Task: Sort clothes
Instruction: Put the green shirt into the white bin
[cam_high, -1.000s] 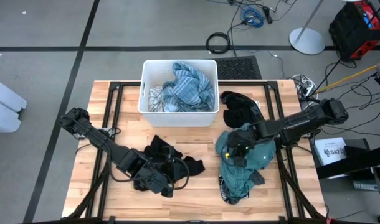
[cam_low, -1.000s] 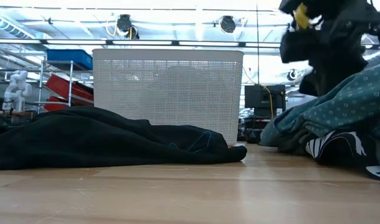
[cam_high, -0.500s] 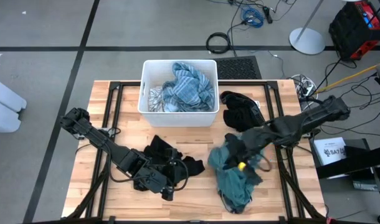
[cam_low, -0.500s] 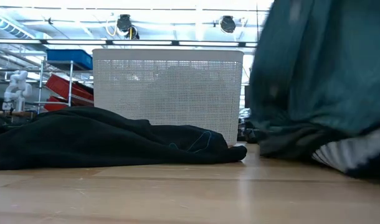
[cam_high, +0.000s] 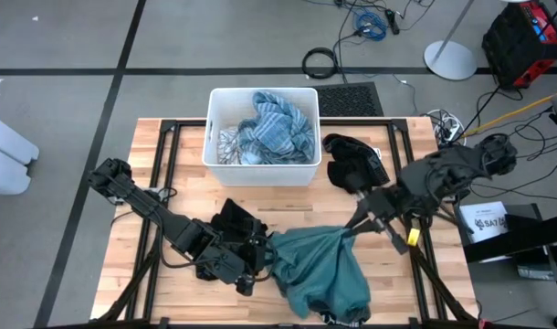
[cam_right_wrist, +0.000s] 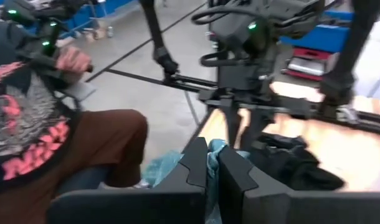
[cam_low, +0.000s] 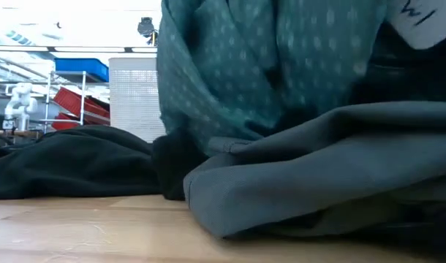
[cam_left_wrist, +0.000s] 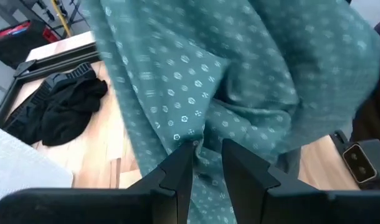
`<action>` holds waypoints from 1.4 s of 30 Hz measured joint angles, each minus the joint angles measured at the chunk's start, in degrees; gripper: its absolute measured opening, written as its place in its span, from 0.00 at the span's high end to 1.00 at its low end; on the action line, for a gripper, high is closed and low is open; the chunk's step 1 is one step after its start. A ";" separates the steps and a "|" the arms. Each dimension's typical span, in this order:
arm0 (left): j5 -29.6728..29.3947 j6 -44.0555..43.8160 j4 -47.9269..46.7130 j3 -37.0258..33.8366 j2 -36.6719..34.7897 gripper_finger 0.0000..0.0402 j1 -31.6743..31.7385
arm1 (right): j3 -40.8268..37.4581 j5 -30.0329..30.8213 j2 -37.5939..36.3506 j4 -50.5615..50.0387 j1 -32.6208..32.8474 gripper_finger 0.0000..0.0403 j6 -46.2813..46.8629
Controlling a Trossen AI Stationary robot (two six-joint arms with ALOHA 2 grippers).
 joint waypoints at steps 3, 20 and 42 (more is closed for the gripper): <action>1.90 0.82 1.01 0.00 0.52 0.76 0.00 | 0.64 0.01 0.00 -0.54 -0.87 0.99 -0.35; 5.62 1.97 4.70 0.00 8.50 0.76 1.45 | 0.70 0.08 3.13 -26.06 -3.32 0.99 11.00; 8.16 21.33 21.40 0.00 16.81 0.76 10.07 | 0.66 17.92 3.26 -37.85 -8.87 0.67 22.55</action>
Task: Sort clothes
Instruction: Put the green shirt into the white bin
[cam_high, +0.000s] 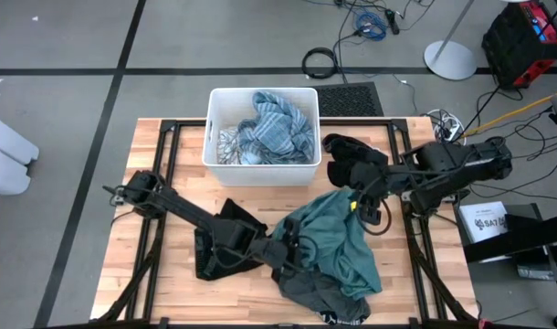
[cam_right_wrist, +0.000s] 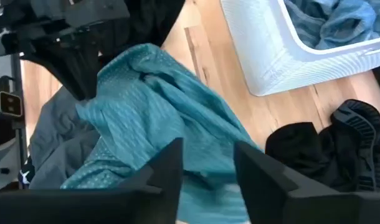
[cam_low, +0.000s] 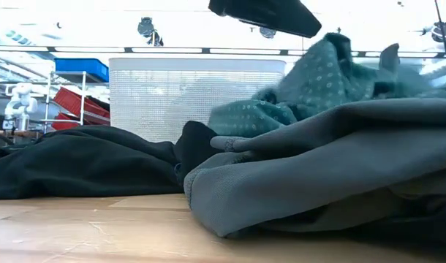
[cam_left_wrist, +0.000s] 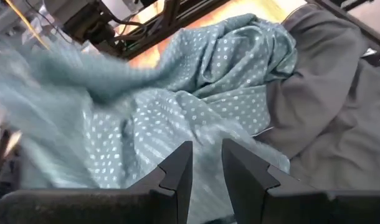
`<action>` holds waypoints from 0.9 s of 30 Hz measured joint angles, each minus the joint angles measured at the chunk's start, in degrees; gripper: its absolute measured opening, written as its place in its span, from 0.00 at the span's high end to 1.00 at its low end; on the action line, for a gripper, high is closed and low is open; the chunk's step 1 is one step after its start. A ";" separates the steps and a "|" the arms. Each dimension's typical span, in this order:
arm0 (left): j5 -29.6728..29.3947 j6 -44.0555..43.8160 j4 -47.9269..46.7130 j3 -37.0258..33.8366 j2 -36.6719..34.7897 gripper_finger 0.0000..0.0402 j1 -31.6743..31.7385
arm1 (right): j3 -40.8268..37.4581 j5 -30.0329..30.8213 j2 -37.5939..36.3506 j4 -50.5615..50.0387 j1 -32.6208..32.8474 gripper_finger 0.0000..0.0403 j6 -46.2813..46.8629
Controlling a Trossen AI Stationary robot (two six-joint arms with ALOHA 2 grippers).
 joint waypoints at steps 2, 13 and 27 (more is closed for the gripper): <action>0.03 1.08 0.11 0.00 0.12 0.76 0.71 | 0.00 -0.02 0.00 0.15 -0.27 0.61 -0.61; 0.65 5.46 3.77 1.95 0.28 0.76 3.58 | -0.56 -3.07 0.00 1.12 3.61 0.46 4.33; 7.33 1.79 0.21 2.71 0.72 0.56 7.36 | -23.25 -7.51 1.96 26.61 18.98 0.46 18.23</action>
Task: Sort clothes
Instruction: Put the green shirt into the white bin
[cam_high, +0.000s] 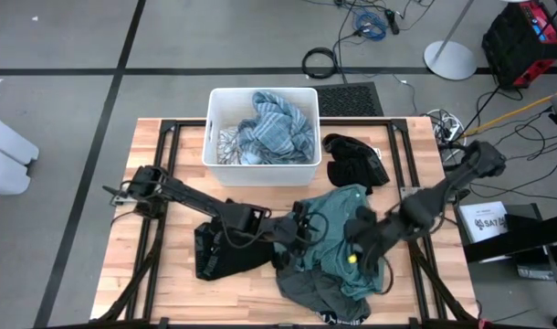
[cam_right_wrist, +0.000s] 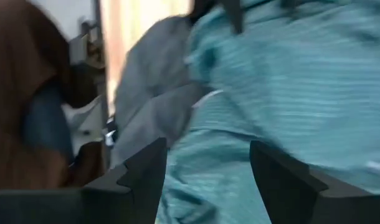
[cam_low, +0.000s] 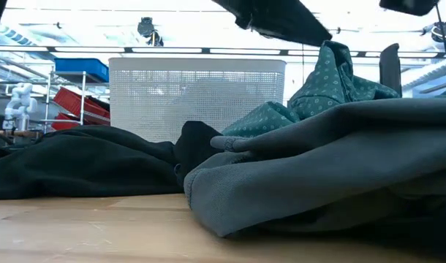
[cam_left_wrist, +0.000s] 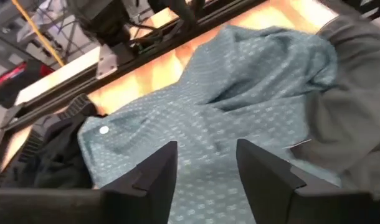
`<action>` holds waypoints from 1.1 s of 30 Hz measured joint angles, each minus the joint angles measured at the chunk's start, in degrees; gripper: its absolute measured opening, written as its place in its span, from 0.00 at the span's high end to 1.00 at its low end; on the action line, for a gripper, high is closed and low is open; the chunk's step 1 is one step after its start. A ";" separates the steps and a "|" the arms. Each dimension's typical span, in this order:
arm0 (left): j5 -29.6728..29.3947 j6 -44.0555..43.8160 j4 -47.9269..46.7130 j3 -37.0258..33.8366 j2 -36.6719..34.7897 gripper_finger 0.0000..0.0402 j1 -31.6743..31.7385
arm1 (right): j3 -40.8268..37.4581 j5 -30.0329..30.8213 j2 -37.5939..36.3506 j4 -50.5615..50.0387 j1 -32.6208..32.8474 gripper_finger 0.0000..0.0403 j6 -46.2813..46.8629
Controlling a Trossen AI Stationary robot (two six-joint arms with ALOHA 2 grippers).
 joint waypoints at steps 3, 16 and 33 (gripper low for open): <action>0.16 -1.53 0.14 0.00 0.00 0.53 -0.64 | -3.25 -3.72 1.98 7.59 1.38 0.47 0.10; 0.08 -5.18 -0.17 0.00 0.00 0.53 -1.39 | -4.18 -7.93 14.24 7.88 4.81 0.47 -4.48; -0.12 -5.77 -1.06 -0.04 -0.02 0.53 -1.43 | -1.81 -9.22 14.13 1.72 3.17 0.97 -5.11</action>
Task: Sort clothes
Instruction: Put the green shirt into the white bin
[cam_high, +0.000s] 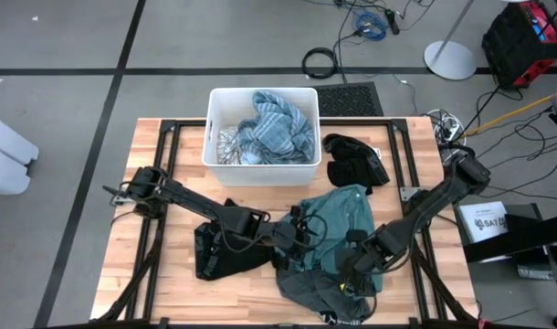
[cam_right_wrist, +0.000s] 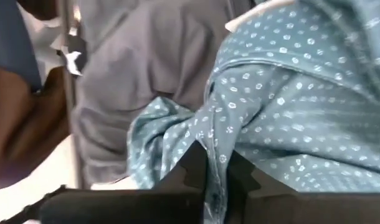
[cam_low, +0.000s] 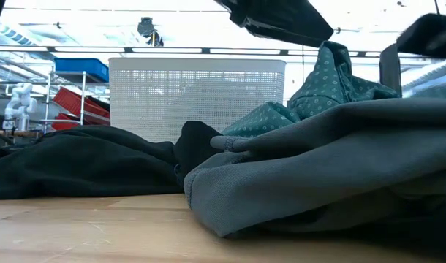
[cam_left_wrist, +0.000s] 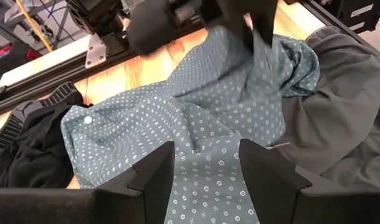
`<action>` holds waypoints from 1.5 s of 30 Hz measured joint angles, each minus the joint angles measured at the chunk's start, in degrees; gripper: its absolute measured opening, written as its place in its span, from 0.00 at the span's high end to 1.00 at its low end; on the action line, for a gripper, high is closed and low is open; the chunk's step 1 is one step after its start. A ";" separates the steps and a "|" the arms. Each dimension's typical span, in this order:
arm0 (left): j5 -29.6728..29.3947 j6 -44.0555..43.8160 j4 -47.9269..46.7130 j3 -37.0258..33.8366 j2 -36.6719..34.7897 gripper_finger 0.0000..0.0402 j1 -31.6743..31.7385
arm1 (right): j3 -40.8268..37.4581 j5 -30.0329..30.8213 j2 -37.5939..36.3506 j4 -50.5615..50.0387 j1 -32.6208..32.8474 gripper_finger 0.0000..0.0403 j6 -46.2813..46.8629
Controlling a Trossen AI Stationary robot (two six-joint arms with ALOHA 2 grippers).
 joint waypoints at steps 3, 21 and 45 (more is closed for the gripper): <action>0.00 0.00 0.00 -0.01 0.00 0.53 0.00 | 5.81 -0.21 -0.93 -7.15 -0.08 0.99 -0.63; 0.00 0.02 -1.37 -0.01 -0.02 0.53 0.11 | 50.11 0.22 -1.05 -34.66 0.62 1.00 -5.17; -16.48 -11.41 -10.87 -0.06 -2.91 0.53 -4.88 | 65.02 17.83 -1.10 -40.81 -15.49 1.00 1.67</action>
